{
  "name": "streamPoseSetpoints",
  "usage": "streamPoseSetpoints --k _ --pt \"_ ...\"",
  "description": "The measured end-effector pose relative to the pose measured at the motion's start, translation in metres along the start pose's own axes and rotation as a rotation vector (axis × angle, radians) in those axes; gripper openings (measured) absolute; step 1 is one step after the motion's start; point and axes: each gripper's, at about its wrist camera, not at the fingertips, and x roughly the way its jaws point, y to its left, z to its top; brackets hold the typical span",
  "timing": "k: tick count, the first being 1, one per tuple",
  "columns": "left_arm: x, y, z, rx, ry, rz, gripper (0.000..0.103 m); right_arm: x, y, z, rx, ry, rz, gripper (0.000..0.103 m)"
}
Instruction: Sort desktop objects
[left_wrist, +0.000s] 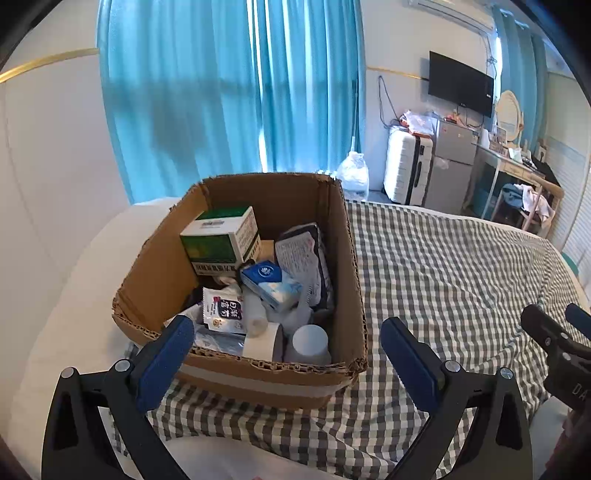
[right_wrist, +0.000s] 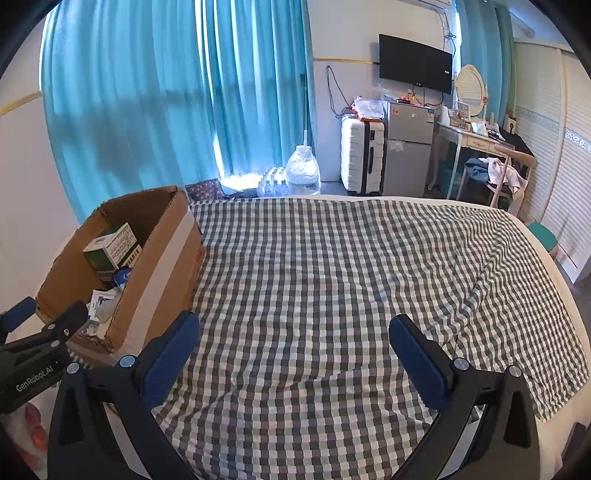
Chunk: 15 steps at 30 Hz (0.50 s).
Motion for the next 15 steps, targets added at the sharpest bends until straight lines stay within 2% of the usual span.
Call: streamPoseSetpoints --k 12,15 --pt "-0.0009 -0.0053 -0.0033 0.019 0.000 0.020 0.103 0.0074 0.0017 -0.0054 0.022 0.028 -0.001 0.103" --pt "0.0052 -0.0071 -0.0060 0.005 0.065 0.071 0.103 0.0075 0.0037 -0.0057 0.015 0.028 -0.004 0.103"
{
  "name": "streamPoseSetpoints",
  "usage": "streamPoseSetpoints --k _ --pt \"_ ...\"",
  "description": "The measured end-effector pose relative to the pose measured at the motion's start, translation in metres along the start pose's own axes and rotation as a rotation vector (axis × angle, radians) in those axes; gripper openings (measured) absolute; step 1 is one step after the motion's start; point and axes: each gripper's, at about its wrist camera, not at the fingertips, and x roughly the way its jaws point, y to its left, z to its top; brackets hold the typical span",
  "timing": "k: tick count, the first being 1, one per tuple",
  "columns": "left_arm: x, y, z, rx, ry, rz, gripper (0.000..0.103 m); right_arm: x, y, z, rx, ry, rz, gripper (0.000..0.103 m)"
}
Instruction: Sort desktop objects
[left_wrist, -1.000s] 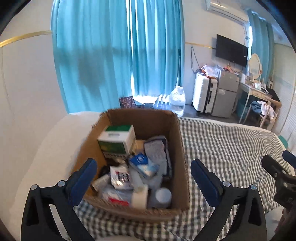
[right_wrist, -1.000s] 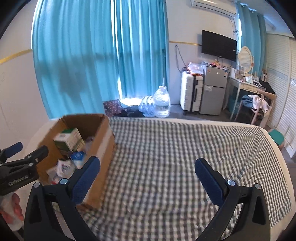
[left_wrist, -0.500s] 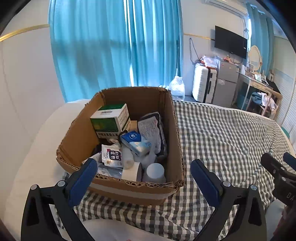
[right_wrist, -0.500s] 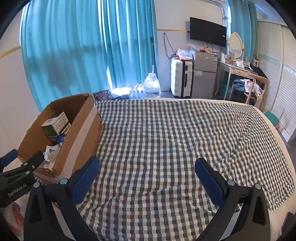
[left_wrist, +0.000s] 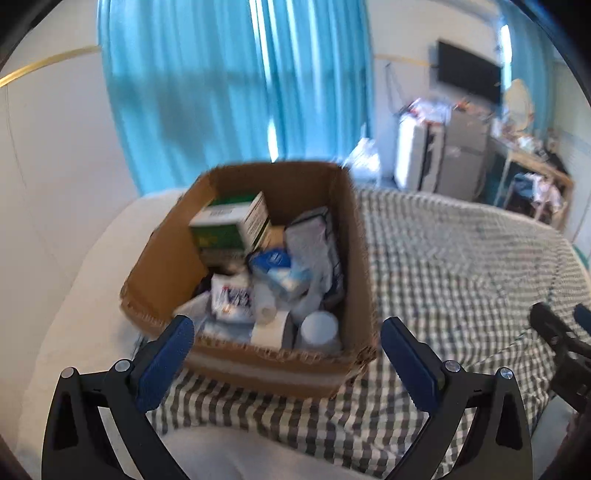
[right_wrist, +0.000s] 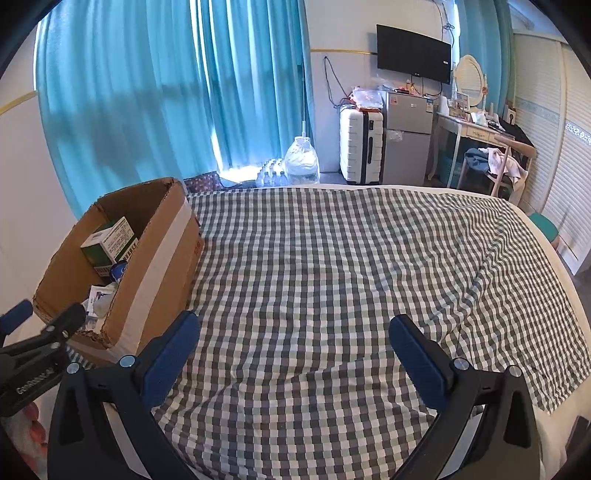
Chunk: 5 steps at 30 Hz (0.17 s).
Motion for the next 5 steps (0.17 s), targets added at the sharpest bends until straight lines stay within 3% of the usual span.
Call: streamPoseSetpoints --k 5 --pt "-0.0025 -0.0014 -0.0035 0.017 -0.007 -0.021 0.103 -0.0005 -0.0003 -0.0002 -0.003 0.000 0.000 0.103"
